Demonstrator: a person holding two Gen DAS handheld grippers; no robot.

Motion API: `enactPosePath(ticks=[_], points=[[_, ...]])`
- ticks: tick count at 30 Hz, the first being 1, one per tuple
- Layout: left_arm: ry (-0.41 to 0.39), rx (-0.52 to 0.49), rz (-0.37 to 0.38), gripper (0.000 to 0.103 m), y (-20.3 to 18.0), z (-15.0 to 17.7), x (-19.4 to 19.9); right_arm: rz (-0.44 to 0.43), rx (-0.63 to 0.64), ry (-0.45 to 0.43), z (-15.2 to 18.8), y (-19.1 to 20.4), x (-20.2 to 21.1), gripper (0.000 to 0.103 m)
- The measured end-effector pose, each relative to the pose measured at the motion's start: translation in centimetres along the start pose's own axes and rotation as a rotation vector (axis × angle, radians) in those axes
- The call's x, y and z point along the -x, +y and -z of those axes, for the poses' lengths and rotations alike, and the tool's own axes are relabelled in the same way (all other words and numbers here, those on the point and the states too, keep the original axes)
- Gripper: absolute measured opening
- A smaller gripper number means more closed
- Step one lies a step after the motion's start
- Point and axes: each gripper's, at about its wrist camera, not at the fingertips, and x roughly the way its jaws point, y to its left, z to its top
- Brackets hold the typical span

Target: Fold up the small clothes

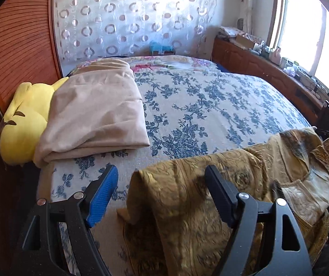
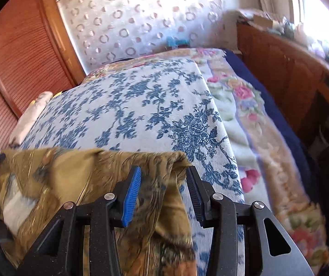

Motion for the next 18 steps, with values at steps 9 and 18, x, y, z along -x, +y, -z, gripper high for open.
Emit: enactPosePath(ticks=[9, 18], points=[[0.037, -0.012, -0.05, 0.079, 0.1, 0.2, -2.0, -0.03, 0.02, -0.127, -0.2, -0.5, 2.4, 0.003], [0.074, 0.037, -0.027, 0.079, 1.1, 0.4, -2.9, 0.077, 0.014, -0.112, 0.6, -1.8, 2.8, 0.003]])
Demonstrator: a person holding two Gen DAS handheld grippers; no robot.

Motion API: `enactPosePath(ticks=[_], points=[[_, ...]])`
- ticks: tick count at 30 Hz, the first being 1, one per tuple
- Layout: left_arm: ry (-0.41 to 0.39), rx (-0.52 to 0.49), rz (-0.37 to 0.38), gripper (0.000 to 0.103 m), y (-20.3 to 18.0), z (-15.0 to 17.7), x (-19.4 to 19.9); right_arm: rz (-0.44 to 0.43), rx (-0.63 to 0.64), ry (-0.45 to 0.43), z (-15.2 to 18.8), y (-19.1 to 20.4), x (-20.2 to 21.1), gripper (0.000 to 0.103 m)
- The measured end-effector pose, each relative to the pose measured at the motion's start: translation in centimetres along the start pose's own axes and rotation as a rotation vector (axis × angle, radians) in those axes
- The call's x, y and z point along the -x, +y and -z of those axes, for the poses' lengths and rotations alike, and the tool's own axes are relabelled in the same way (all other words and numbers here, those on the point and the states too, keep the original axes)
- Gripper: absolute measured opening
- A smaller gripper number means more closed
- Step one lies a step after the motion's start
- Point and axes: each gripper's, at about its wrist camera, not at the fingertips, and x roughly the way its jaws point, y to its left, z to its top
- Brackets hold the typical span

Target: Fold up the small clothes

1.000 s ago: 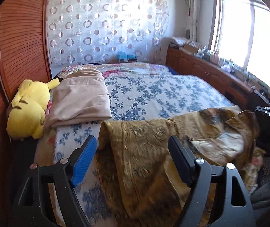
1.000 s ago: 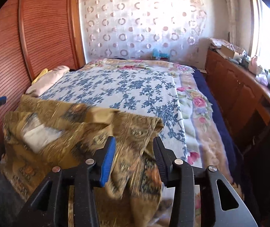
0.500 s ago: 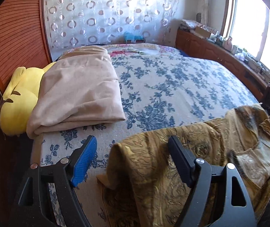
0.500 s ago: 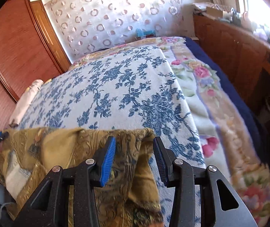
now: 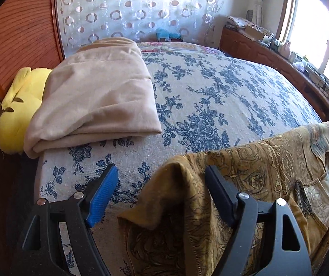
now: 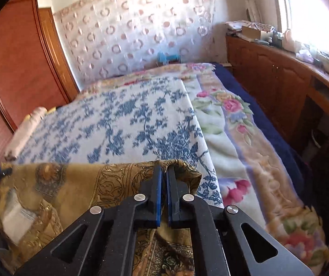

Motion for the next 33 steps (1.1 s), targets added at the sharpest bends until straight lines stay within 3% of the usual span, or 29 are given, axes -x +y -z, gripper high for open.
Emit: enactPosePath(ticks=[1, 3, 5, 8, 12, 16, 20, 22, 24, 28, 29, 30, 33], points=[[0.001, -0.001, -0.003, 0.079, 0.0, 0.0, 0.0, -0.002, 0.002, -0.003, -0.1, 0.1, 0.2, 0.003], [0.005, -0.01, -0.013, 0.079, -0.2, -0.1, -0.2, 0.005, 0.015, 0.0, -0.2, 0.2, 0.1, 0.014], [0.008, -0.019, -0.024, 0.079, -0.4, -0.1, -0.3, 0.026, 0.043, 0.005, -0.4, 0.8, -0.3, 0.039], [0.008, -0.019, -0.023, 0.079, -0.4, -0.1, -0.3, 0.047, 0.078, 0.037, -0.3, 1.4, -1.1, 0.055], [0.009, -0.02, -0.024, 0.079, -0.5, -0.1, -0.4, 0.041, 0.094, 0.095, -0.2, 1.1, -2.8, 0.058], [0.008, -0.02, -0.024, 0.079, -0.5, -0.1, -0.4, 0.04, 0.099, 0.095, -0.6, 0.9, -3.2, 0.062], [0.006, -0.02, -0.022, 0.078, -0.6, -0.1, -0.3, 0.055, 0.138, 0.082, -0.1, 1.2, -3.4, 0.062], [0.003, -0.026, -0.005, 0.071, -0.7, -0.1, -0.2, 0.053, 0.153, 0.075, 0.2, 1.3, -3.5, 0.062], [-0.001, -0.031, 0.01, 0.061, -0.8, -0.2, -0.1, 0.033, 0.151, 0.071, 0.4, 1.1, -3.3, 0.054], [0.003, -0.046, 0.067, 0.028, -1.2, 0.0, 0.3, -0.017, 0.156, 0.082, 0.8, 1.4, -3.0, 0.018], [0.007, -0.049, 0.076, 0.024, -1.3, 0.1, 0.4, -0.021, 0.156, 0.083, 0.9, 1.5, -2.9, 0.013], [0.01, -0.047, 0.093, 0.016, -1.4, 0.2, 0.7, -0.028, 0.155, 0.081, 1.0, 1.6, -2.7, 0.011], [-0.013, -0.044, 0.114, 0.011, -1.8, 0.5, 2.1, -0.048, 0.146, 0.07, 1.5, 1.7, -1.6, 0.009]])
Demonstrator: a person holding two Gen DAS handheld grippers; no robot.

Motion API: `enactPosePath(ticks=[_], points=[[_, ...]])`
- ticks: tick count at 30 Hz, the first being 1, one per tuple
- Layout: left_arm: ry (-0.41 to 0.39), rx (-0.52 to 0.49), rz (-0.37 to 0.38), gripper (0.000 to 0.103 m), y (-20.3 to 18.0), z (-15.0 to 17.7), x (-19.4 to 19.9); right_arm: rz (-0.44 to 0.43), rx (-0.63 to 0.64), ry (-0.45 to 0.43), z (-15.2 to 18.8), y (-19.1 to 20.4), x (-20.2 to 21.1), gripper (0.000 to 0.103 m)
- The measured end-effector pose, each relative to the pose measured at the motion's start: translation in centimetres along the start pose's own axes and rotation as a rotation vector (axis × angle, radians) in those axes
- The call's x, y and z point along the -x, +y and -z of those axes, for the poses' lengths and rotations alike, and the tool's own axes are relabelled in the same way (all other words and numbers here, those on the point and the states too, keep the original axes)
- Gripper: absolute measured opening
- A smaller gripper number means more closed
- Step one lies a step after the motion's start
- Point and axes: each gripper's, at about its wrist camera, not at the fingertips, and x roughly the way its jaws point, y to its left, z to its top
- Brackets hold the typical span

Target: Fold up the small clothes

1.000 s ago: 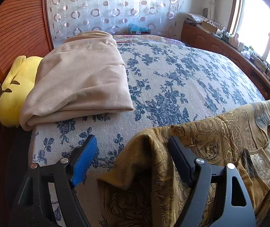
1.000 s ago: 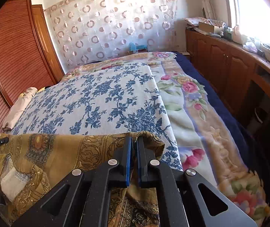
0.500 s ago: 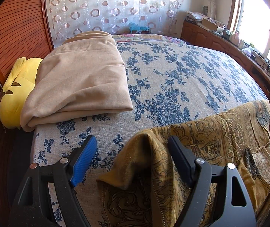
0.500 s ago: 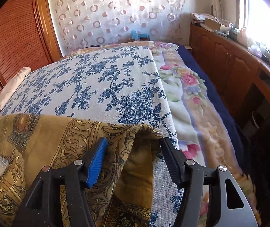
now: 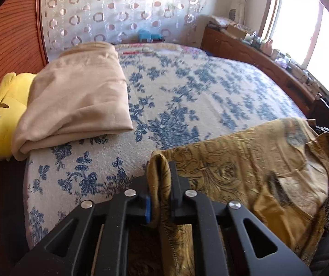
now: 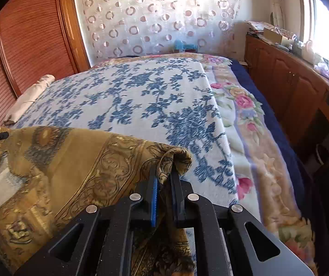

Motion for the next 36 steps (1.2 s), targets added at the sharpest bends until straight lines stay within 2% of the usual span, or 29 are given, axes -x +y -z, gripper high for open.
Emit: enactPosePath(ticks=[4, 9, 11, 12, 13, 16, 20, 21, 23, 24, 25, 27, 29, 30, 32, 34, 36], points=[[-0.083, -0.001, 0.042, 0.01, -0.8, 0.2, 3.7, -0.021, -0.005, -0.056, 0.5, 0.5, 2.9, 0.008], [-0.244, -0.014, 0.094, 0.009, -2.8, -0.2, 10.4, -0.034, 0.004, -0.183, 0.0, 1.3, 9.2, 0.007], [-0.295, 0.006, 0.162, 0.009, -3.4, -0.9, 12.9, -0.047, 0.026, -0.23, -0.7, 1.9, 12.0, 0.007], [-0.33, 0.012, 0.199, 0.009, -3.6, -1.7, 14.6, -0.056, 0.045, -0.255, -1.4, 2.2, 13.5, 0.006], [-0.354, 0.005, 0.203, 0.009, -3.9, -2.4, 15.7, -0.056, 0.062, -0.28, -2.1, 2.6, 14.8, 0.006], [-0.438, -0.064, 0.144, 0.009, -4.9, -5.9, 19.0, -0.072, 0.101, -0.355, -5.7, 3.1, 18.6, 0.006], [-0.505, -0.031, 0.092, 0.009, -3.2, -13.5, 20.7, -0.008, 0.165, -0.427, -13.3, 3.7, 21.1, 0.006], [-0.501, -0.04, 0.054, 0.009, -2.9, -15.4, 20.4, -0.002, 0.165, -0.425, -15.2, 3.7, 20.9, 0.006], [-0.504, -0.054, -0.027, 0.01, -2.1, -18.8, 18.9, 0.065, 0.175, -0.422, -19.4, 4.0, 19.3, 0.006], [-0.5, -0.057, -0.06, 0.016, -1.5, -20.1, 17.7, 0.114, 0.167, -0.406, -21.6, 3.9, 17.5, 0.006], [-0.481, -0.065, -0.1, 0.025, -0.9, -21.3, 15.9, 0.15, 0.151, -0.379, -23.1, 4.0, 15.5, 0.006], [-0.382, -0.062, -0.124, 0.03, 1.0, -22.5, 10.7, 0.221, 0.1, -0.257, -25.3, 3.3, 9.9, 0.016], [-0.284, -0.044, -0.126, 0.04, 2.3, -21.5, 6.8, 0.264, 0.035, -0.158, -25.2, 2.2, 5.1, 0.026], [-0.243, -0.041, -0.113, 0.042, 2.8, -20.3, 5.2, 0.256, 0.003, -0.112, -24.5, 1.7, 3.2, 0.026], [-0.202, -0.06, -0.084, 0.045, 3.0, -17.6, 3.1, 0.212, -0.028, -0.075, -22.5, 1.3, 0.9, 0.026], [-0.158, -0.078, -0.084, 0.065, 2.7, -15.8, 1.8, 0.192, -0.006, -0.03, -19.9, 1.8, -0.9, 0.026], [-0.117, -0.083, -0.068, 0.07, 2.6, -13.7, 0.3, 0.185, 0.034, 0.004, -17.4, 2.1, -1.9, 0.027]])
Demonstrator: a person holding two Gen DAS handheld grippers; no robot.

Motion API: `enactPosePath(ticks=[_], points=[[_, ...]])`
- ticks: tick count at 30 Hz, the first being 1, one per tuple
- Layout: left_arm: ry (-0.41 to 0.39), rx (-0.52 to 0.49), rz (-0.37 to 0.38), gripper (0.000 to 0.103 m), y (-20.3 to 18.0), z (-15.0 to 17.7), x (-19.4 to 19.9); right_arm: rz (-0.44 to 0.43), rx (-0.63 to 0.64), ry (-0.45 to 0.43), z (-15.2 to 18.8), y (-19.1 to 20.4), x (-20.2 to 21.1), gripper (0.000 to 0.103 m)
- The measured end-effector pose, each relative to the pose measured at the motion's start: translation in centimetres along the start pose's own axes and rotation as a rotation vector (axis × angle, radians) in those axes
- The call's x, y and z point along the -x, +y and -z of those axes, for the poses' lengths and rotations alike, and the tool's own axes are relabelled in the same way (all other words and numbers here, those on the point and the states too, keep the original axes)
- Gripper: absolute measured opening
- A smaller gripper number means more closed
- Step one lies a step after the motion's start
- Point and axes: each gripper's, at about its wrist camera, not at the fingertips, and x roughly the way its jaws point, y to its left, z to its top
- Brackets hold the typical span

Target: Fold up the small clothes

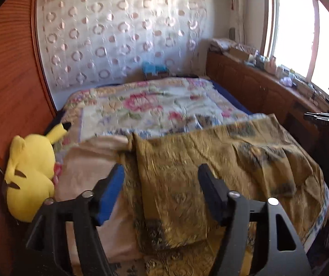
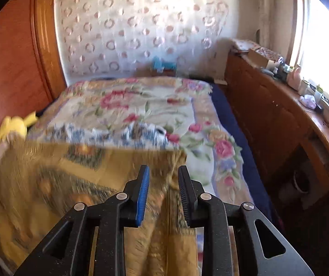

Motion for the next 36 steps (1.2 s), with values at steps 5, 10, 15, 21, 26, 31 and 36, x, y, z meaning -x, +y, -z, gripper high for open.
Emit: enactPosePath(ticks=[5, 10, 15, 21, 26, 31, 36], points=[[0.069, -0.031, 0.052, 0.078, -2.4, 3.1, -1.7, -0.081, 0.028, 0.041, 3.7, -0.1, -0.9, 0.033], [0.127, -0.078, 0.063, 0.078, -4.8, 5.2, -2.8, -0.144, 0.02, 0.072, 6.8, -2.3, -1.0, 0.033], [0.166, -0.126, 0.083, 0.078, -6.8, 7.0, -3.7, -0.145, 0.067, 0.091, 7.1, -2.4, -2.0, 0.033], [0.22, -0.131, 0.089, 0.078, -7.5, 8.3, -5.1, -0.166, 0.029, 0.085, 6.8, -2.6, -2.7, 0.035], [0.177, -0.143, 0.085, 0.085, -7.8, 8.9, -5.2, -0.152, 0.081, 0.058, 8.3, -1.6, -2.1, 0.047], [0.171, -0.155, 0.085, 0.089, -8.1, 9.2, -5.2, -0.166, 0.068, 0.056, 9.2, -1.7, -2.2, 0.05], [0.171, -0.152, 0.089, 0.089, -7.9, 9.2, -5.4, -0.16, 0.077, 0.054, 9.7, -1.1, -2.7, 0.051]])
